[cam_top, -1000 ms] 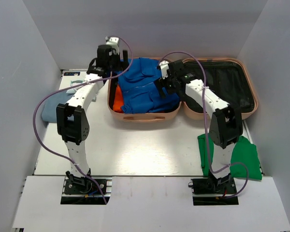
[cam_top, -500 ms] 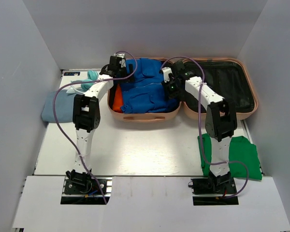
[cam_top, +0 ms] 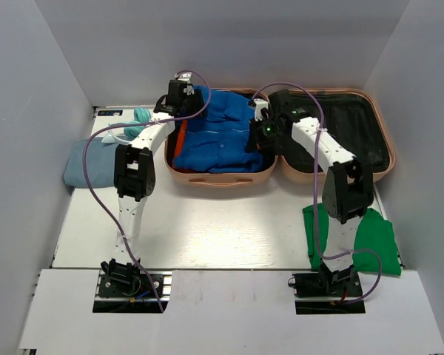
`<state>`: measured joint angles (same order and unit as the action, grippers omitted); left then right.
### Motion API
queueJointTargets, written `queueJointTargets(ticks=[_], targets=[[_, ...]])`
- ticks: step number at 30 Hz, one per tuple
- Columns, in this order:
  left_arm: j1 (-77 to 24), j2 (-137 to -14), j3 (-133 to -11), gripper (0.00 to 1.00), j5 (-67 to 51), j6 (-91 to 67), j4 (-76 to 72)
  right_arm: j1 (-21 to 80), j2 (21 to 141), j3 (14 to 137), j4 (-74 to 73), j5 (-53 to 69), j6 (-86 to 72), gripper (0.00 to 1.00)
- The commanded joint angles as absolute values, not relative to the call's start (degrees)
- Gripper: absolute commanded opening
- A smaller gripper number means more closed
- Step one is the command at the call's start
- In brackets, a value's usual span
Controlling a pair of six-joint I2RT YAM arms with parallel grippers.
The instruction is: Pack the luggage
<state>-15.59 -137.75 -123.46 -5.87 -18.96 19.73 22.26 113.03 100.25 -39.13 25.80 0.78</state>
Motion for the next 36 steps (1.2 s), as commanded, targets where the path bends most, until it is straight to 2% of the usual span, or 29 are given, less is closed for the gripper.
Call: queueJointTargets(ticks=[1, 3, 6, 7, 11, 12, 13, 14, 17, 22, 26, 28, 30, 33, 34, 36], targets=[[-16.17, -130.96, -123.48, 0.68, -6.24, -17.14, 14.15, 24.08, 108.81, 98.88, -37.36, 39.28, -6.31, 0.0], [-16.08, -131.83, -124.98, 0.68, -5.28, -16.96, 15.81, 24.34, 108.54, 97.04, -35.95, 39.73, -6.68, 0.0], [-16.17, -132.19, -123.58, 0.78, -3.69, -17.75, 17.31, 24.35, 108.81, 95.02, -36.21, 35.0, -6.68, 0.0], [-16.17, -132.1, -123.05, 0.84, -3.43, -18.01, 18.01, 24.17, 108.9, 93.97, -36.56, 33.68, -6.33, 0.0], [-16.17, -131.48, -118.48, 0.97, -2.9, -17.76, 19.77, 23.99, 110.29, 91.06, -37.7, 23.29, -3.43, 0.0], [-16.17, -131.75, -118.65, 1.0, -2.29, -16.97, 20.65, 24.08, 110.74, 91.4, -37.88, 23.81, -2.56, 0.07], [-16.08, -132.01, -119.35, 1.0, -1.85, -16.44, 21.96, 24.17, 111.09, 91.41, -38.23, 24.17, -2.11, 0.17], [-16.08, -132.01, -122.05, 1.0, -1.85, -16.09, 22.67, 24.0, 111.79, 91.67, -38.58, 24.52, -1.85, 0.49], [-16.08, -130.88, -123.49, 1.0, -1.5, -13.98, 23.03, 24.35, 111.97, 95.7, -40.16, 25.05, -0.62, 0.64], [-16.08, -121.83, -122.09, 1.0, 1.04, -12.75, 24.43, 24.26, 110.13, 103.87, -40.69, 22.5, -0.26, 0.77], [-16.17, -109.97, -115.32, 1.0, 4.99, -12.3, 30.05, 24.61, 106.45, 102.04, -38.77, 25.83, -0.18, 0.79], [-16.35, -102.97, -108.21, 1.0, 7.29, -13.01, 32.76, 25.74, 105.73, 101.08, -39.28, 30.12, 3.59, 0.79], [-17.22, -99.77, -99.6, 1.0, 4.67, -11.53, 33.75, 26.89, 106.78, 101.42, -42.0, 31.2, 7.29, 0.77], [-19.85, -93.79, -91.37, 0.98, 3.18, -10.29, 34.63, 29.7, 108.54, 100.9, -43.25, 30.59, 9.67, 0.69], [-20.91, -93.43, -90.19, 0.91, 1.86, -9.94, 34.45, 30.32, 108.81, 100.55, -42.72, 30.32, 9.32, 0.58], [-21.44, -94.56, -87.9, 0.83, -6.2, -8.53, 34.19, 30.41, 110.38, 99.41, -41.58, 29.62, 6.69, 0.49]])
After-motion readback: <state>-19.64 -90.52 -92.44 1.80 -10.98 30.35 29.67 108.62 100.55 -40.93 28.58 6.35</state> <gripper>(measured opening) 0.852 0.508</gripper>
